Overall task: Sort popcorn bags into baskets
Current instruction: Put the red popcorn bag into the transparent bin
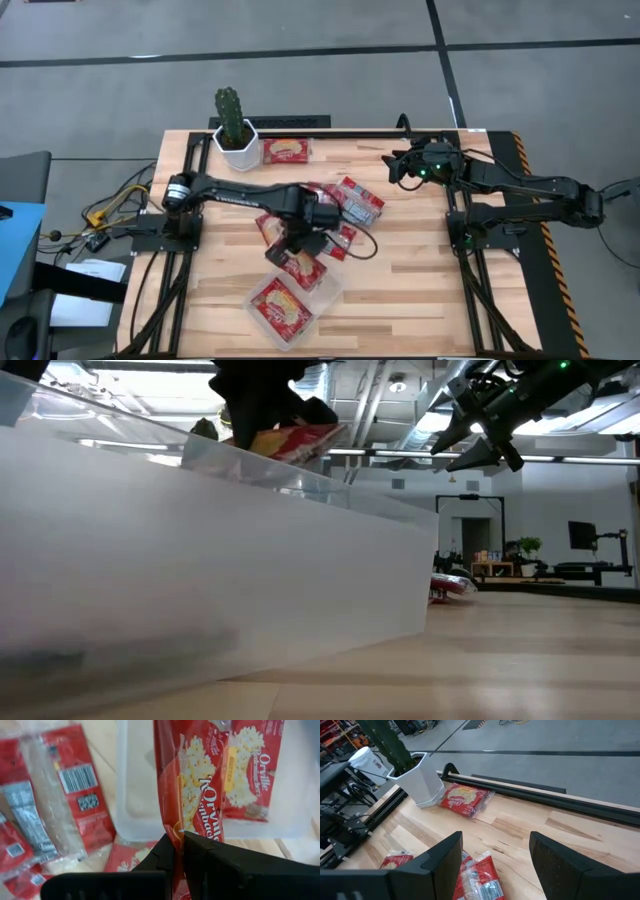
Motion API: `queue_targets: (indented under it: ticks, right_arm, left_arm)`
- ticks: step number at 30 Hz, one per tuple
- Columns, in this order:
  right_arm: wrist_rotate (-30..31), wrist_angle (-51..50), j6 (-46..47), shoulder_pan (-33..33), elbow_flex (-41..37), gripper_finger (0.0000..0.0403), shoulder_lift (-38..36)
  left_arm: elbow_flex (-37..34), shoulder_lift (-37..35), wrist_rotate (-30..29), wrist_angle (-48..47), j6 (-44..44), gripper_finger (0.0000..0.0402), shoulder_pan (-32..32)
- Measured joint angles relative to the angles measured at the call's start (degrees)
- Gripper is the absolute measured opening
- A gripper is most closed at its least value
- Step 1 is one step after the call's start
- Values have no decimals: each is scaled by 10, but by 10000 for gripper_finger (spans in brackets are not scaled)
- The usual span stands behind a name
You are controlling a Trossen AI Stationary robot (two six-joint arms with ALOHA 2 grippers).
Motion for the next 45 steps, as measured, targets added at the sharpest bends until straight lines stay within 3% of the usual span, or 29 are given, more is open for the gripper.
queue_targets:
  ticks: [12, 32, 45]
  right_arm:
    - [-4, -3, -13, 0, 0, 255, 0]
    - [-5, -13, -13, 0, 0, 255, 0]
    - [-5, -15, -15, 0, 0, 255, 0]
  left_arm:
    - [3, 0, -10, 46, 14, 3, -46]
    - [4, 39, 2, 71, 12, 5, -39]
    - [4, 39, 0, 87, 8, 115, -34]
